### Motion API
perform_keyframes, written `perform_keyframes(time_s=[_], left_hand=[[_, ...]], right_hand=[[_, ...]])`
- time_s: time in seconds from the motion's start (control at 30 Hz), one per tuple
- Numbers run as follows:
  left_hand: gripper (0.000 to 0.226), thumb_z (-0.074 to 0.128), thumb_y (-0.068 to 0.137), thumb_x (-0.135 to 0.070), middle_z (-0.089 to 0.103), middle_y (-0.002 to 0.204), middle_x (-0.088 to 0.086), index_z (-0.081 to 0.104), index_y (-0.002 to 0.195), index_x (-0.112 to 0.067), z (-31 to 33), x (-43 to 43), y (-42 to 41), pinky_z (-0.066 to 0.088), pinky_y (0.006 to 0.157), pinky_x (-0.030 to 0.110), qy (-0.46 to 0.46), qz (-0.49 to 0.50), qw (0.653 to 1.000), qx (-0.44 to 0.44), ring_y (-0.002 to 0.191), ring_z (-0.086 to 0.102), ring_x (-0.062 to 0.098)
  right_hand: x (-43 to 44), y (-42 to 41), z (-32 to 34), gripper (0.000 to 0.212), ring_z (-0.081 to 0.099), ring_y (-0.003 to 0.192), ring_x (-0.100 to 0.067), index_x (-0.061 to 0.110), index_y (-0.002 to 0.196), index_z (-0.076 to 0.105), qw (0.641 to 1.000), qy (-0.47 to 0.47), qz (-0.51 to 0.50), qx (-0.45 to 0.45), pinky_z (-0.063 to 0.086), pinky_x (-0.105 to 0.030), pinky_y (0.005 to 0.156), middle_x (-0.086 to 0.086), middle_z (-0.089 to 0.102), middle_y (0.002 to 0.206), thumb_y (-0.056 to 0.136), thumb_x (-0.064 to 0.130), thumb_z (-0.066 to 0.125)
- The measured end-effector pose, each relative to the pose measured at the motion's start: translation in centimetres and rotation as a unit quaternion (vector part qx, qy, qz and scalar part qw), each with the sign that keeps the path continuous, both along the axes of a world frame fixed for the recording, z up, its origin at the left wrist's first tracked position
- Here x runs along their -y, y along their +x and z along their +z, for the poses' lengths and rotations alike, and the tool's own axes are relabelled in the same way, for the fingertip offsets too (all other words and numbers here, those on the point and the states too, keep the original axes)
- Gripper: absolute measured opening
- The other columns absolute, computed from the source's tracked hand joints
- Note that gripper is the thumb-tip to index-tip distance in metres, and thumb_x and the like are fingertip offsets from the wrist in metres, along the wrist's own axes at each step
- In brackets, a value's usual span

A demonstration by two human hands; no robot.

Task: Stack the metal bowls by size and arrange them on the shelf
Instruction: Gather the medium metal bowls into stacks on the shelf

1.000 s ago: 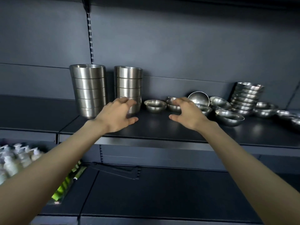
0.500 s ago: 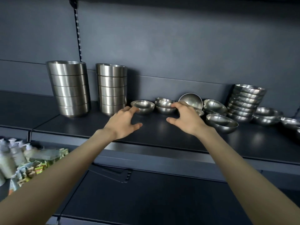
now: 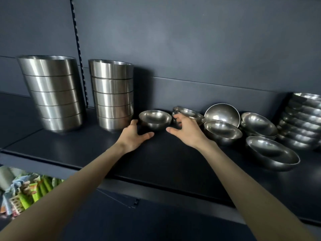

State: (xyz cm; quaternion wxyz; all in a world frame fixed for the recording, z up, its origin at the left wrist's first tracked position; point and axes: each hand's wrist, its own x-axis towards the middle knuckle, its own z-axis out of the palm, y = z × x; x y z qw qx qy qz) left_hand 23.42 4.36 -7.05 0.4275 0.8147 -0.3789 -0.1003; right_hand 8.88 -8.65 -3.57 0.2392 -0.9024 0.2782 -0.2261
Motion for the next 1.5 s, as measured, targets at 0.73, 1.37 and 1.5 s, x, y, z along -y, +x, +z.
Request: perform_keyframes(time_s=[0.73, 1.37, 1.5], left_hand=[[0.066, 0.075, 0.078, -0.029, 0.055, 0.117, 0.003, 0.041, 0.13, -0.005, -0.4, 1.8, 1.0, 0.045, 0.089, 0.025, -0.134, 0.019, 0.989, -0.052, 0.101, 0.056, 0.014], [0.048, 0.081, 0.073, -0.021, 0.062, 0.111, 0.003, 0.052, 0.111, -0.016, 3.3, 8.7, -1.9, 0.047, 0.097, 0.029, -0.285, -0.116, 0.947, -0.091, 0.116, 0.058, 0.021], [0.047, 0.075, 0.079, -0.022, 0.053, 0.118, -0.008, 0.047, 0.116, -0.021, 2.8, 10.5, -1.9, 0.034, 0.101, 0.023, -0.255, -0.117, 0.958, -0.062, 0.121, 0.046, 0.01]], right_hand=[[2.1, 2.4, -1.1, 0.033, 0.069, 0.086, -0.019, 0.002, 0.094, 0.071, 0.989, 0.042, 0.015, 0.141, 0.054, -0.037, 0.085, -0.008, 0.074, 0.086, 0.08, 0.032, 0.077], [6.4, -2.9, 2.8, 0.02, 0.068, 0.079, -0.008, 0.022, 0.087, 0.07, 0.94, 0.115, -0.02, 0.319, 0.051, -0.014, 0.077, 0.008, 0.072, 0.081, 0.072, 0.024, 0.083], [8.3, -2.9, 2.4, 0.022, 0.068, 0.081, -0.012, 0.018, 0.086, 0.07, 0.946, 0.118, -0.038, 0.3, 0.053, -0.02, 0.081, 0.002, 0.072, 0.082, 0.07, 0.019, 0.085]])
